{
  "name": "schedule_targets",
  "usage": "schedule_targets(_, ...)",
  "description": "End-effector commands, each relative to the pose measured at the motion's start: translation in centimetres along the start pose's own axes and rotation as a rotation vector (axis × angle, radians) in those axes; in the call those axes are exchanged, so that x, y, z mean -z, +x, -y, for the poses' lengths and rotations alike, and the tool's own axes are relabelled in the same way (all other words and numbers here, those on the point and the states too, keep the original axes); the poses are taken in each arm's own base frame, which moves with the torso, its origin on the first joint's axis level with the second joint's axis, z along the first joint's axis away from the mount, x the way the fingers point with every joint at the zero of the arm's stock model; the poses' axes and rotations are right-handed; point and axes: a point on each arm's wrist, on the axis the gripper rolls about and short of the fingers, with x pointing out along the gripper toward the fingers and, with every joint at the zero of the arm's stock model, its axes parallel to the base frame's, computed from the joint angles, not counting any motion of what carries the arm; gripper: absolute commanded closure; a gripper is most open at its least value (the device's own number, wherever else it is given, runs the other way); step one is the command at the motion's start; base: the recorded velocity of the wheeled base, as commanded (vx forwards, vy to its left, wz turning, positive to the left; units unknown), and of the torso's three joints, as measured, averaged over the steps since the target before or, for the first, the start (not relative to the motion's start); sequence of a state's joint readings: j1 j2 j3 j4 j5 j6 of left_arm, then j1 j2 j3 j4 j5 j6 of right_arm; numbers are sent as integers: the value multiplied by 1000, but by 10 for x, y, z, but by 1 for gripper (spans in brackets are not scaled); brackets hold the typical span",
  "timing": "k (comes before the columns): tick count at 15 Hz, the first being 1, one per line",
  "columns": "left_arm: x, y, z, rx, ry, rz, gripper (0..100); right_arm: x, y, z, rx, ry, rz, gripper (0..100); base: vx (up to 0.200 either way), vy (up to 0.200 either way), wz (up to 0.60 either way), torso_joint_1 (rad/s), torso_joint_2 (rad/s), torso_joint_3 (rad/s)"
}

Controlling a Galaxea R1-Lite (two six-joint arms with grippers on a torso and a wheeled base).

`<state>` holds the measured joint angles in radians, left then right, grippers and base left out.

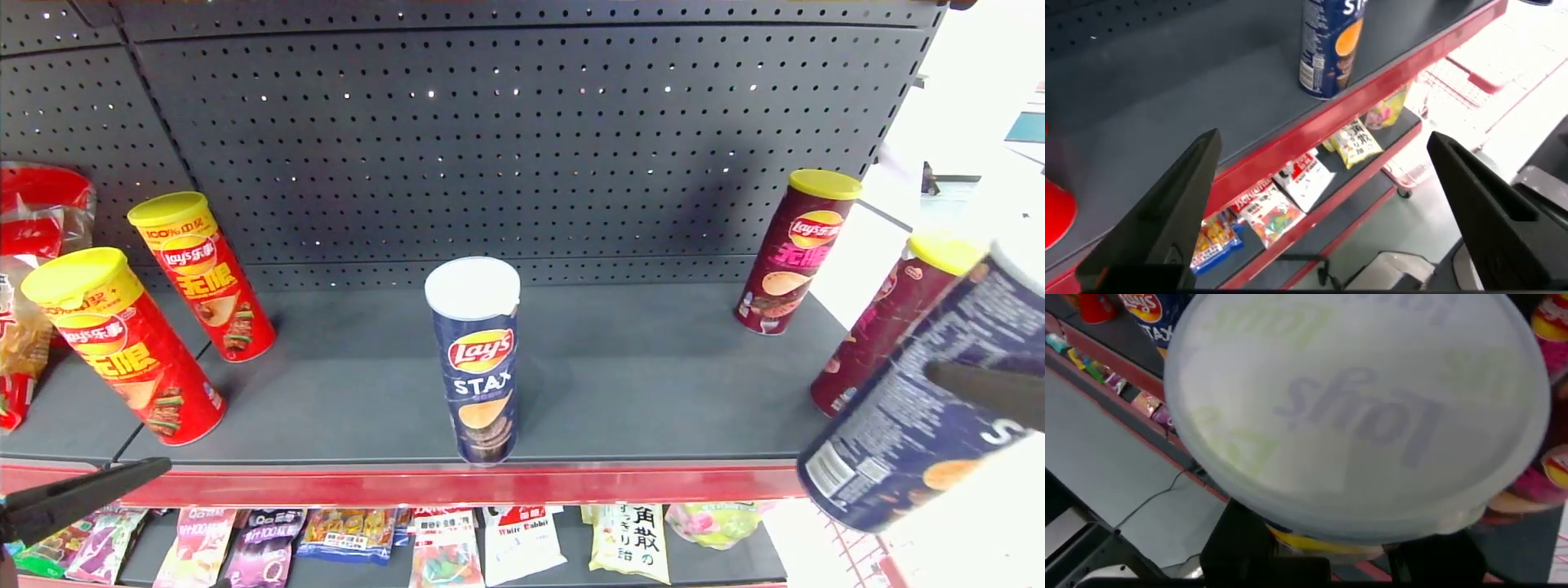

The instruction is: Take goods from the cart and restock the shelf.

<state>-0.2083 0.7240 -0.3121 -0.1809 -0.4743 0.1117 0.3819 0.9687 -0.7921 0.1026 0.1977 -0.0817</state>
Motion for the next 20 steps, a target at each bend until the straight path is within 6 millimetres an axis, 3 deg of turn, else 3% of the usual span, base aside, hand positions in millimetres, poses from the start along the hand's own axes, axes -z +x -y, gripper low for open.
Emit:
schedule_targets(1,-2,-4,2,-9,13,22,0,-22,80,3,-81,-17,-120,100,0,0,0,0,0,0)
schedule_targets(3,-3,-4,2,-17,18,26,0,-31,107,8,-75,-53,-96,100,0,0,0,0,0,0)
schedule_targets(4,-3,-4,1,-31,18,26,0,-41,135,7,-94,-60,-85,100,0,0,0,0,0,0)
schedule_targets(7,-4,-4,1,-32,22,28,0,-51,189,10,-113,-62,-97,100,0,0,0,0,0,0)
schedule_targets(10,-4,-4,1,-32,21,26,0,-57,229,11,-120,-74,-59,100,0,0,0,0,0,0)
schedule_targets(13,-5,-4,1,-32,22,28,0,-60,258,2,-148,-85,-44,100,0,0,0,0,0,0)
schedule_targets(20,-4,-3,1,-32,20,23,0,-61,291,-21,-206,-104,-30,100,0,0,0,0,0,0)
